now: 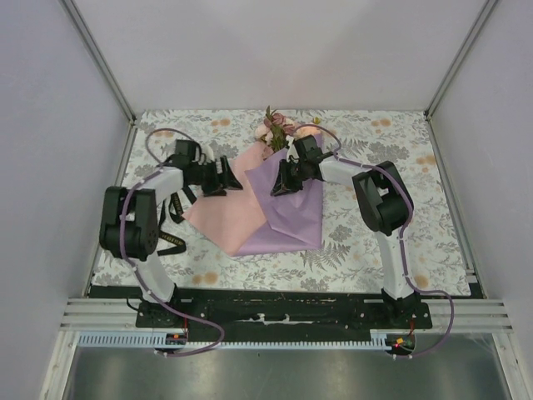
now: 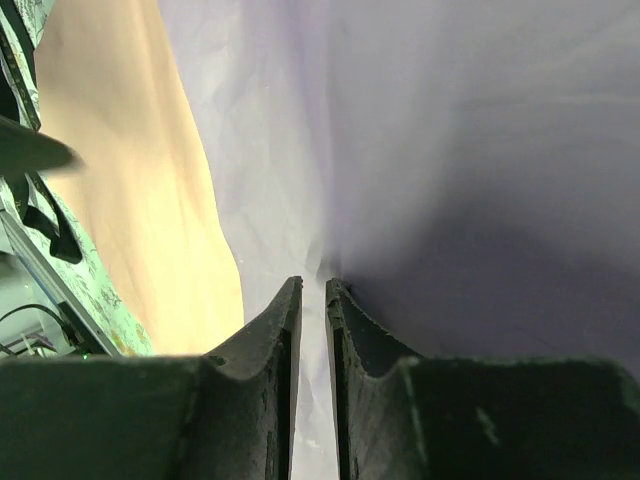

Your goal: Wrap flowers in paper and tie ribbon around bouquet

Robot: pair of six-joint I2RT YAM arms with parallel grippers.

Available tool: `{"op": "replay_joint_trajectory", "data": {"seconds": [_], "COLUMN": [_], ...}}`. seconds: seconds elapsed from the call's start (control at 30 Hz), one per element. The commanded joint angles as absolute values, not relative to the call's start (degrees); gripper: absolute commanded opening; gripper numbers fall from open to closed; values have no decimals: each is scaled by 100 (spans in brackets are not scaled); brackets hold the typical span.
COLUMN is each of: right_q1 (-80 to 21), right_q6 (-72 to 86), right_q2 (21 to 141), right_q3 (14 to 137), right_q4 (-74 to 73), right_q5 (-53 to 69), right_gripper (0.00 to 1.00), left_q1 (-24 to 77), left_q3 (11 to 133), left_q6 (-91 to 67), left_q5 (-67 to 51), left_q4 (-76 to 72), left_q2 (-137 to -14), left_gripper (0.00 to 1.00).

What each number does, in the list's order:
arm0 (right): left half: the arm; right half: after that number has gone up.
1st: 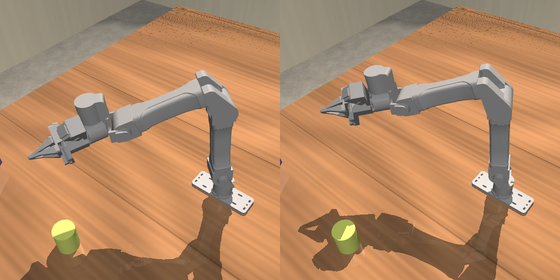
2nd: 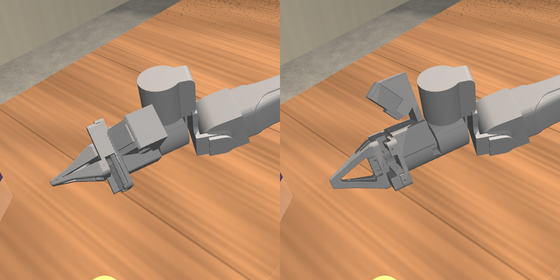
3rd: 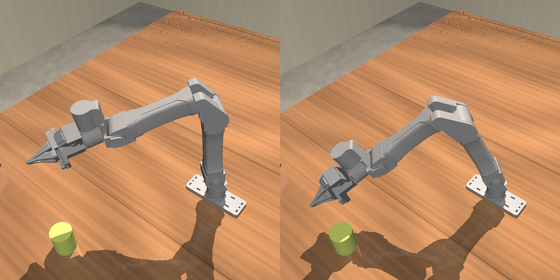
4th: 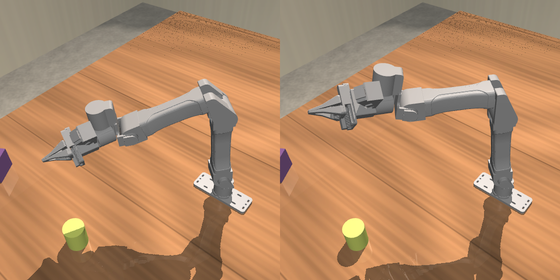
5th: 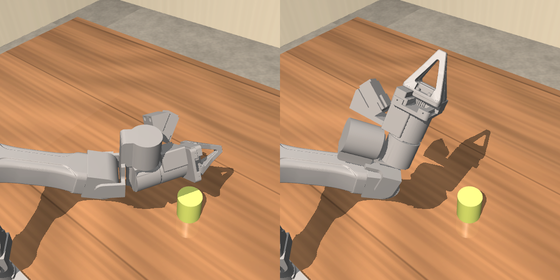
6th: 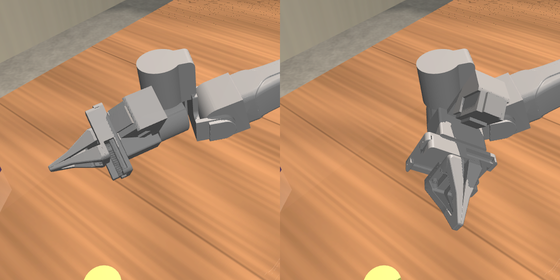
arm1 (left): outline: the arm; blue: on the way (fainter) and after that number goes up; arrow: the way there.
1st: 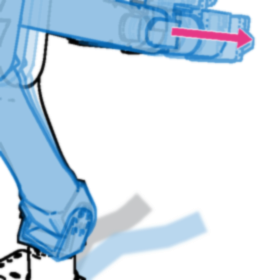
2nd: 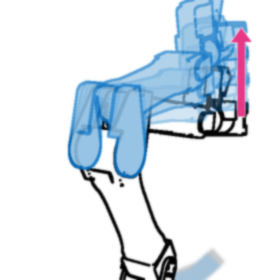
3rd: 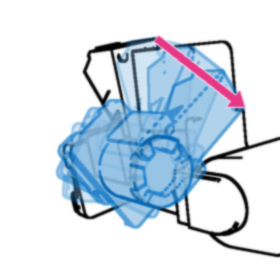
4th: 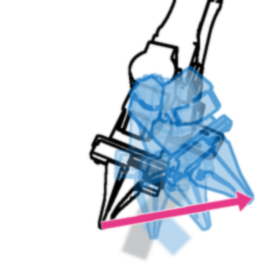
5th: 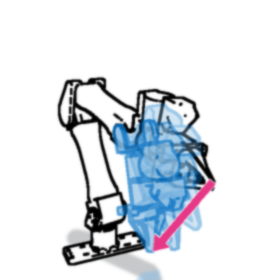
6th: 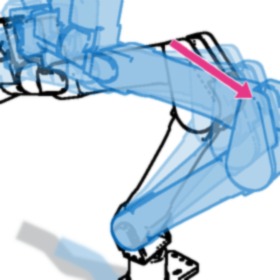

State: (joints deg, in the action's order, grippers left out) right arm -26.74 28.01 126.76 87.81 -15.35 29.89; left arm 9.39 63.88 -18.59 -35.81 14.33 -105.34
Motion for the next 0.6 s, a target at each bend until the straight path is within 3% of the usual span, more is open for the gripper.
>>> {"op": "replay_joint_trajectory", "data": {"seconds": [0.0, 0.1, 0.23, 0.4, 0.57], "right_q1": [-2716, -2716, -2725, -2725, -2760], "right_q6": [2637, 2663, 2654, 2646, 2646], "right_q2": [12753, 12736, 12744, 12718, 12726], "right_q3": [8903, 8903, 8903, 8886, 8886], "right_q4": [-1846, -1863, -1863, -1872, -1890], "right_q5": [2778, 2760, 2769, 2733, 2646], "right_gripper": [23, 24, 23, 23, 23], "left_q1": [-418, -1096, -1634, -1749, -1714], "left_q3": [6293, 6276, 5610, 4388, 3219], "left_q6": [-1215, -756, -1263, -2213, -3109], "left_q5": [-3148, -3120, -3357, -3366, -3682], "left_q4": [2826, 3891, 4272, 3579, 1974], "left_q2": [-9537, -9440, -8958, -8044, -7927], "left_gripper": [87, 88, 89, 90, 91]}}
